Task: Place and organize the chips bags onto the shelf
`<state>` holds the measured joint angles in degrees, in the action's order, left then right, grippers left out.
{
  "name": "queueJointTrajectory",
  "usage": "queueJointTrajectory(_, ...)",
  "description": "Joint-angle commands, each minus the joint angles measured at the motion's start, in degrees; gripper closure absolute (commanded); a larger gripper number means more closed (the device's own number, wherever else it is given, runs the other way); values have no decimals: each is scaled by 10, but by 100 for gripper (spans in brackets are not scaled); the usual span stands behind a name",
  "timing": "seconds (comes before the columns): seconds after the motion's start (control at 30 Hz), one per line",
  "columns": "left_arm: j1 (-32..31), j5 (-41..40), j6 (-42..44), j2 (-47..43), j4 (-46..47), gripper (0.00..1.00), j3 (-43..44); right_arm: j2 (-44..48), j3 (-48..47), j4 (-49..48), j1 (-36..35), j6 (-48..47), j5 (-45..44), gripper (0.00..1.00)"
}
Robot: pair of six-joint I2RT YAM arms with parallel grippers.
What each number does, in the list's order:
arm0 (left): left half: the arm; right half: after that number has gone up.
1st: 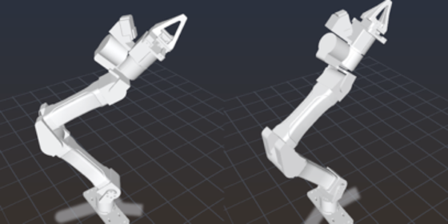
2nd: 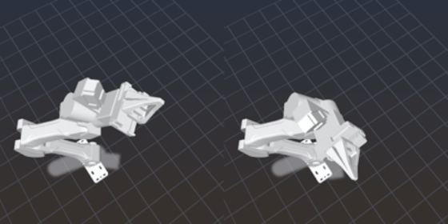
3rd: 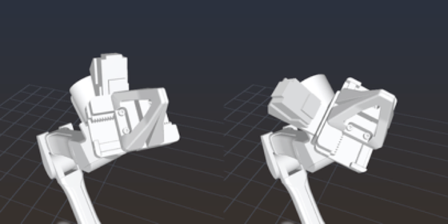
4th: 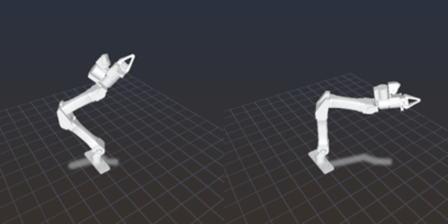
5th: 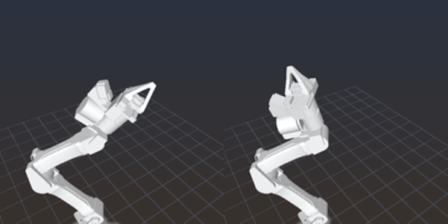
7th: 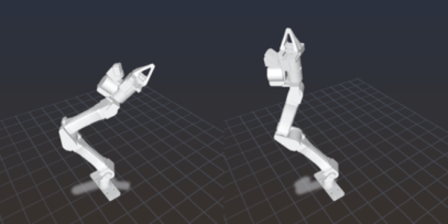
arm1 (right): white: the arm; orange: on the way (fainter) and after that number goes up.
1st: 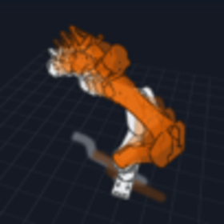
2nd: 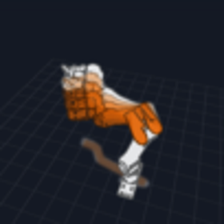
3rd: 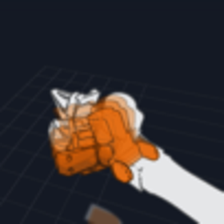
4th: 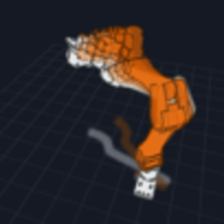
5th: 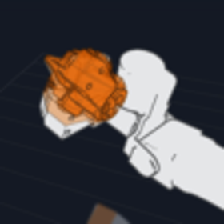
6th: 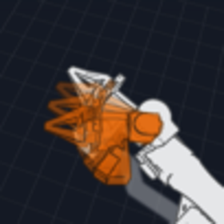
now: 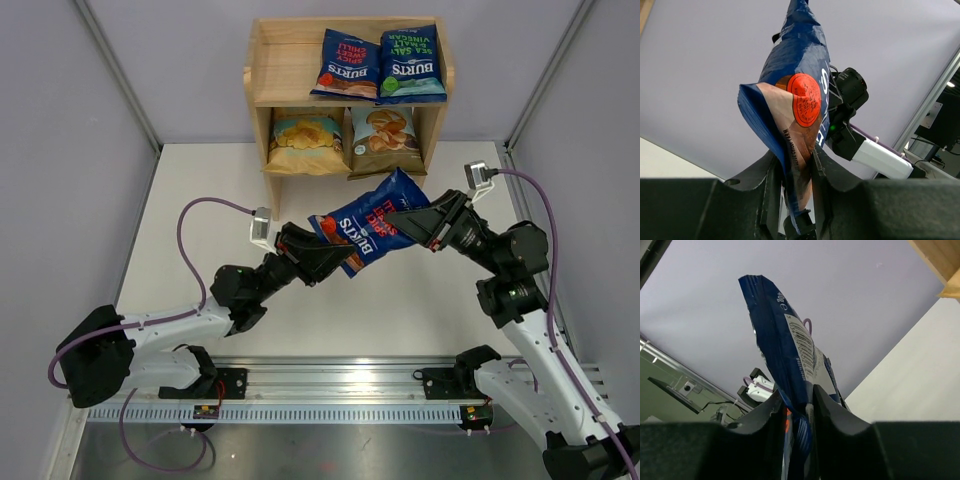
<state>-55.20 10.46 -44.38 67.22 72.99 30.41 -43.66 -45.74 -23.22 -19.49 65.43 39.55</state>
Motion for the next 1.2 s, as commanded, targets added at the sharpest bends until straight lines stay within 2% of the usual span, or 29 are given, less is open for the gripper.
queueJointTrajectory(0.0,-2,-19,12,-13,224,80,5,18,-26,42,-6,-47,-13,64)
queueJointTrajectory(0.07,-2,-24,12,-16,218,83,2,30,-41,97,-6,-77,-40,51)
queueJointTrajectory(0.13,-1,-33,13,-23,201,86,-2,42,-64,161,-6,-113,-75,20)
queueJointTrajectory(0.17,-2,-37,13,-26,194,87,-3,46,-71,183,-6,-125,-87,20)
queueJointTrajectory(0.2,-1,-40,15,-30,187,89,-4,50,-79,205,-6,-139,-100,2)
queueJointTrajectory(0.23,-1,-42,20,-34,168,91,-4,54,-87,258,-6,-151,-132,1)
queueJointTrajectory(0.4,10,-84,33,-91,66,92,6,83,-149,393,-6,-226,-247,1)
queueJointTrajectory(0.5,17,-105,57,-139,-52,94,34,98,-176,458,-5,-248,-314,1)
queueJointTrajectory(0.53,18,-125,75,-153,-120,95,46,101,-182,477,-6,-253,-336,1)
queueJointTrajectory(0.6,18,-166,95,-179,-199,96,94,103,-190,491,-6,-260,-350,1)
queueJointTrajectory(0.63,18,-188,106,-184,-296,97,119,104,-193,497,-6,-261,-352,0)
queueJointTrajectory(0.7,20,-254,115,-188,-377,97,188,100,-195,499,-6,-261,-347,1)
queueJointTrajectory(0.73,23,-272,116,-187,-445,97,209,98,-196,503,-6,-261,-344,1)
queueJointTrajectory(0.8,36,-321,111,-182,-506,96,270,94,-198,504,-6,-261,-341,1)
queueJointTrajectory(0.83,42,-340,93,-174,-570,96,290,94,-198,505,-6,-261,-341,1)
queueJointTrajectory(0.9,62,-387,79,-161,-630,94,337,93,-200,505,-6,-261,-341,1)
queueJointTrajectory(0.93,71,-395,70,-139,-686,94,392,94,-203,509,-6,-261,-341,1)
queueJointTrajectory(1.0,91,-411,66,-111,-736,91,449,93,-206,513,-6,-261,-343,1)
queueJointTrajectory(1.03,95,-420,65,-97,-790,90,511,94,-207,518,-6,-262,-344,1)
queueJointTrajectory(1.17,104,-495,68,-29,-864,89,621,102,-208,524,-6,-264,-348,0)
